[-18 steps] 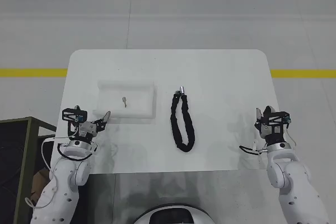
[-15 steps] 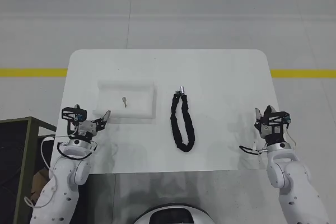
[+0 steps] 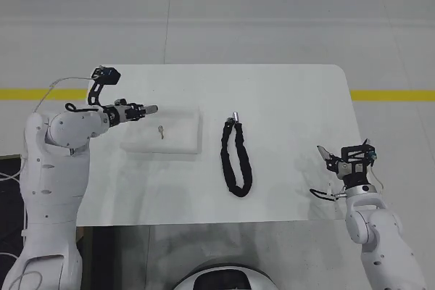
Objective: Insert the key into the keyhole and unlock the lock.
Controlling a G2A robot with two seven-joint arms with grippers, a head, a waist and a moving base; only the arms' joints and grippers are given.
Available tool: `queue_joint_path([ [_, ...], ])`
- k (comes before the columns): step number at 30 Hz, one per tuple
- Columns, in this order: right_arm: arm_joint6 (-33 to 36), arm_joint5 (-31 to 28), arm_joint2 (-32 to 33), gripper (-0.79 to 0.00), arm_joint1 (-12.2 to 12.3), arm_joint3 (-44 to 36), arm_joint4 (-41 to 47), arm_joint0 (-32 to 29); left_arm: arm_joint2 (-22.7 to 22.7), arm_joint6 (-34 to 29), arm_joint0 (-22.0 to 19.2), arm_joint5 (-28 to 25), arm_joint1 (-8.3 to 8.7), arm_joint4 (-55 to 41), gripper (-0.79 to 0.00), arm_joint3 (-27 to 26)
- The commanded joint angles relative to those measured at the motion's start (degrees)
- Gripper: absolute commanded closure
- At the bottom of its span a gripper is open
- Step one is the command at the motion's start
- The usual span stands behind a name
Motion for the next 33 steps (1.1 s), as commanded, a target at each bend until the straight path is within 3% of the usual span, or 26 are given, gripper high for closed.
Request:
queue_joint_path([
  [1, 0.00, 0.00, 0.00, -0.785, 0.00, 0.00, 0.00, 0.00, 2.87, -8.11, -5.74, -0.21, -0.21, -3.31, -0.785, 6.64],
  [5, 0.00, 0.00, 0.00, -0.785, 0.00, 0.00, 0.00, 0.00, 7.15, -15.06, -10.51, -1.11, -0.55, -6.37, -0.785, 12.06],
  [10, 0.00, 0.00, 0.00, -0.785, 0.00, 0.00, 0.00, 0.00, 11.55, -16.32, -13.98, -1.54, -0.87, -4.90, -0.785, 17.86],
  [12, 0.00, 0.00, 0.00, -0.785, 0.00, 0.00, 0.00, 0.00, 12.96, -16.32, -15.46, -1.64, -0.97, -4.88, -0.720, 19.92],
  [15, 0.00, 0.00, 0.00, -0.785, 0.00, 0.00, 0.00, 0.00, 15.25, -16.32, -17.03, -2.07, -1.08, -3.83, -0.511, 22.01],
  [16, 0.00, 0.00, 0.00, -0.785, 0.00, 0.00, 0.00, 0.00, 15.71, -16.32, -17.42, -2.18, -1.13, -4.04, -0.499, 22.59],
  [17, 0.00, 0.00, 0.00, -0.785, 0.00, 0.00, 0.00, 0.00, 16.29, -16.32, -17.81, -2.37, -1.18, -3.90, -0.409, 23.12],
  [18, 0.00, 0.00, 0.00, -0.785, 0.00, 0.00, 0.00, 0.00, 16.86, -16.32, -18.18, -2.47, -1.22, -3.68, -0.369, 23.61],
  [30, 0.00, 0.00, 0.00, -0.785, 0.00, 0.00, 0.00, 0.00, 20.16, -15.48, -20.48, -2.70, -1.96, -5.30, -0.286, 26.69],
  [33, 0.00, 0.00, 0.00, -0.785, 0.00, 0.00, 0.00, 0.00, 21.21, -15.07, -20.69, -2.75, -2.13, -4.42, -0.206, 27.15],
])
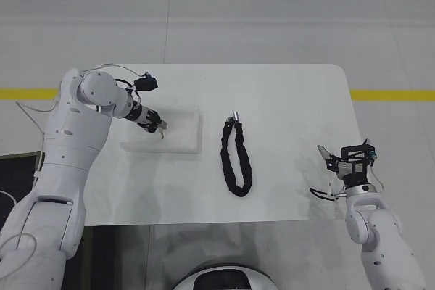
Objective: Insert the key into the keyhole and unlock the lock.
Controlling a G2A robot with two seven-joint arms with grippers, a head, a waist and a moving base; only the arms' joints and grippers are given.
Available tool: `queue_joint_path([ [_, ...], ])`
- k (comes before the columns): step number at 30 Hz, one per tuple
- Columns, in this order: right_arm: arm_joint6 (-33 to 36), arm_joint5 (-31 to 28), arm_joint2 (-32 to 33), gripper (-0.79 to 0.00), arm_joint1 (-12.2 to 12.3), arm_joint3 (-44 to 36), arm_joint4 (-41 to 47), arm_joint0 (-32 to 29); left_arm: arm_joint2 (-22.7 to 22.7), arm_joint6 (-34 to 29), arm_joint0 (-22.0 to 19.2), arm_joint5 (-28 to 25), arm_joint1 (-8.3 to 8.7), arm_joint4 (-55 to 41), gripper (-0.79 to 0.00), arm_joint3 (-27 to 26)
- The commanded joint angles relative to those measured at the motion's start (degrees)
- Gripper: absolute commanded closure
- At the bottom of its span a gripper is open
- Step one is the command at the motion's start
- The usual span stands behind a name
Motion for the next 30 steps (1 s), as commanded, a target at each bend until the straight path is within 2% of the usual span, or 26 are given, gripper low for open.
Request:
queue_joint_path([
  [1, 0.00, 0.00, 0.00, -0.785, 0.00, 0.00, 0.00, 0.00, 0.55, 0.05, -0.12, -0.07, -0.10, 0.20, -0.185, 0.35],
  [3, 0.00, 0.00, 0.00, -0.785, 0.00, 0.00, 0.00, 0.00, 1.03, 0.10, -0.36, 0.10, -0.14, 1.04, -0.040, 0.68],
  [4, 0.00, 0.00, 0.00, -0.785, 0.00, 0.00, 0.00, 0.00, 1.36, 0.29, -0.45, 0.10, -0.14, 1.91, 0.000, 0.65],
  [9, 0.00, 0.00, 0.00, -0.785, 0.00, 0.00, 0.00, 0.00, 1.27, -1.14, -0.31, -0.17, 0.09, 2.18, 0.000, -2.03],
  [15, 0.00, 0.00, 0.00, -0.785, 0.00, 0.00, 0.00, 0.00, 3.64, -1.14, 1.77, 1.84, 1.22, 6.39, 0.000, -11.42],
  [20, 0.00, 0.00, 0.00, -0.785, 0.00, 0.00, 0.00, 0.00, 5.09, -1.14, 3.88, 5.07, 2.62, 13.82, 0.000, -19.18],
  [25, 0.00, 0.00, 0.00, -0.785, 0.00, 0.00, 0.00, 0.00, 1.91, -1.01, 6.87, 7.96, 3.50, 15.29, 0.000, -24.59],
  [27, 0.00, 0.00, 0.00, -0.785, 0.00, 0.00, 0.00, 0.00, -0.69, 0.43, 7.86, 9.83, 3.79, 13.77, 0.000, -26.03],
  [30, 0.00, 0.00, 0.00, -0.785, 0.00, 0.00, 0.00, 0.00, -6.85, 6.38, 9.94, 13.38, 4.16, 7.53, 0.000, -27.86],
])
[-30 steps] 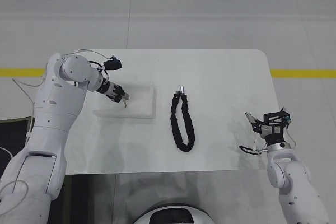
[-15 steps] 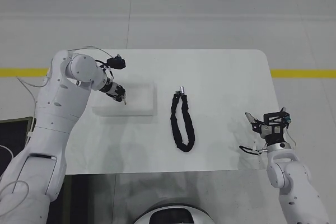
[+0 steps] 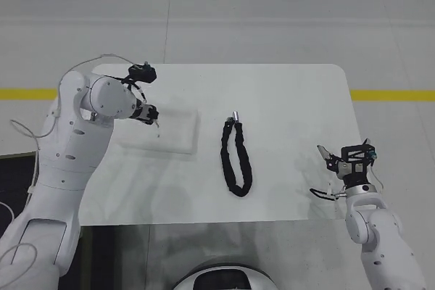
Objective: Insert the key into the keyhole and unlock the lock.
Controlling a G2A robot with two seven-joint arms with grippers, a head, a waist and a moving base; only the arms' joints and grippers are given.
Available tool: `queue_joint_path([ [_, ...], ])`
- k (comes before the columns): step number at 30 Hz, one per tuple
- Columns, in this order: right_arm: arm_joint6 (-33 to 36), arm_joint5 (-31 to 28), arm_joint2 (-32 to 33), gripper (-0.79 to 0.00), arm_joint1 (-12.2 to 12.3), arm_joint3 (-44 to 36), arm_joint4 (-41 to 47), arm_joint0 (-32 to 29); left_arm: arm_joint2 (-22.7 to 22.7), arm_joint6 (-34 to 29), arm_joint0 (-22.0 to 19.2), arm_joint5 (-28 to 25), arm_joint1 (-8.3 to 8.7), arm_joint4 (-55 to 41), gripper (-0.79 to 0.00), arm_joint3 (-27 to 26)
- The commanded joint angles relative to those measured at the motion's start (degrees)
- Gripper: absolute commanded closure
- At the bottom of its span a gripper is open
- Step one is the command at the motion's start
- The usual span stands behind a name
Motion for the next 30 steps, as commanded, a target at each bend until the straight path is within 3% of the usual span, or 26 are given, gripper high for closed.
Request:
queue_joint_path([
  [1, 0.00, 0.00, 0.00, -0.785, 0.00, 0.00, 0.00, 0.00, -5.37, 4.77, 2.20, 1.66, 0.23, -7.50, 0.000, -0.68],
  [6, 0.00, 0.00, 0.00, -0.785, 0.00, 0.00, 0.00, 0.00, -18.65, 12.71, 8.72, -1.86, 0.66, -32.86, 0.000, 2.71],
  [11, 0.00, 0.00, 0.00, -0.785, 0.00, 0.00, 0.00, 0.00, -24.54, 13.67, 11.48, -7.41, 0.63, -52.90, 0.000, 10.15],
  [15, 0.00, 0.00, 0.00, -0.785, 0.00, 0.00, 0.00, 0.00, -24.90, 14.20, 13.66, -11.06, 0.72, -57.15, 0.000, 12.45],
  [25, 0.10, -0.11, -0.04, -0.785, -0.03, -0.14, 0.50, -0.11, -24.90, 14.20, 13.66, -11.06, 0.72, -57.15, 0.000, 12.45],
  [27, 3.81, -2.21, -1.27, -0.785, -0.15, -3.71, 2.91, 0.41, -24.90, 14.20, 13.66, -11.06, 0.72, -57.15, 0.000, 12.45],
  [30, 15.15, -4.91, -4.66, -0.785, -0.50, -9.40, 10.34, 4.29, -24.90, 14.20, 13.66, -11.06, 0.72, -57.15, 0.000, 12.45],
])
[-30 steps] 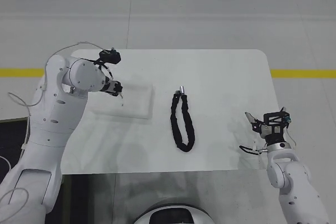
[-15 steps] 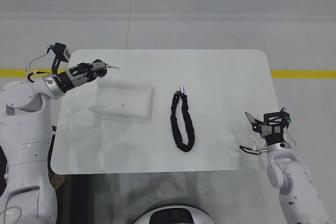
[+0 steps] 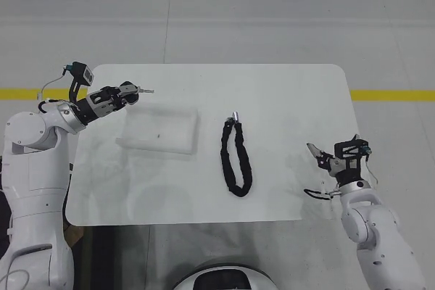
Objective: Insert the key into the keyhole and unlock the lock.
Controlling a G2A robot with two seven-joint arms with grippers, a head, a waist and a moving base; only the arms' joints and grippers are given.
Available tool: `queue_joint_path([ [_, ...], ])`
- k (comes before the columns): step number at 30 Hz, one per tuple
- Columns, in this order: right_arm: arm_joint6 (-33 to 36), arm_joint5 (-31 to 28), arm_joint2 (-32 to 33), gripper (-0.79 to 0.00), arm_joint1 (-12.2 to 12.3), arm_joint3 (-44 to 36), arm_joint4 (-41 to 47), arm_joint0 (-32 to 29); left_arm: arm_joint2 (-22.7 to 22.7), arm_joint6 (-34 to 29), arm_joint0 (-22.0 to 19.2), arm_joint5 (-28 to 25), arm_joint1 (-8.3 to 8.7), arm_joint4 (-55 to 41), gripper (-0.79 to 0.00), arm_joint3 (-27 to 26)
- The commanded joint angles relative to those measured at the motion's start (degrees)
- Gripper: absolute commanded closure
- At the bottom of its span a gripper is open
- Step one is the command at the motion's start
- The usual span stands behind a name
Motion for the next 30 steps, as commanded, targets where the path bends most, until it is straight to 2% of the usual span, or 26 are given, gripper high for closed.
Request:
queue_joint_path([
  [1, 10.31, -0.22, -2.87, -0.785, -0.29, -2.76, 5.64, 3.78, 0.00, 0.00, 0.00, 0.00, 0.00, 0.00, 0.000, 0.00],
  [6, 32.69, 3.34, -13.96, -0.785, -1.54, -2.47, 9.45, 17.47, 0.00, 0.00, 0.00, 0.00, 0.00, 0.00, 0.000, 0.00],
  [9, 42.30, 7.34, -21.21, -0.785, -3.02, 1.58, 10.33, 26.36, 0.00, 0.00, 0.00, 0.00, 0.00, 0.00, 0.000, 0.00],
  [11, 45.52, 10.06, -25.17, -0.785, -4.25, 5.14, 10.89, 31.58, 0.00, 0.00, 0.00, 0.00, 0.00, 0.00, 0.000, 0.00],
  [16, 51.49, 13.74, -32.68, -0.785, -7.56, 16.63, 12.26, 41.97, 0.00, 0.00, 0.00, 0.00, 0.00, 0.00, 0.000, 0.00],
  [19, 52.77, 15.68, -35.87, -0.785, -9.58, 23.01, 10.81, 46.73, 0.00, 0.00, 0.00, 0.00, 0.00, 0.00, 0.000, 0.00],
  [24, 55.38, 17.64, -37.17, -0.785, -12.45, 30.94, 11.44, 51.69, 0.00, 0.00, 0.00, 0.00, 0.00, 0.00, 0.000, 0.00],
  [26, 54.04, 19.44, -36.53, -0.785, -13.46, 32.74, 11.56, 53.15, 0.00, 0.00, 0.00, 0.00, 0.00, 0.00, 0.000, 0.00],
  [30, 53.44, 19.07, -36.48, -0.785, -13.63, 32.44, 11.63, 53.29, 0.00, 0.00, 0.00, 0.00, 0.00, 0.00, 0.000, 0.00],
])
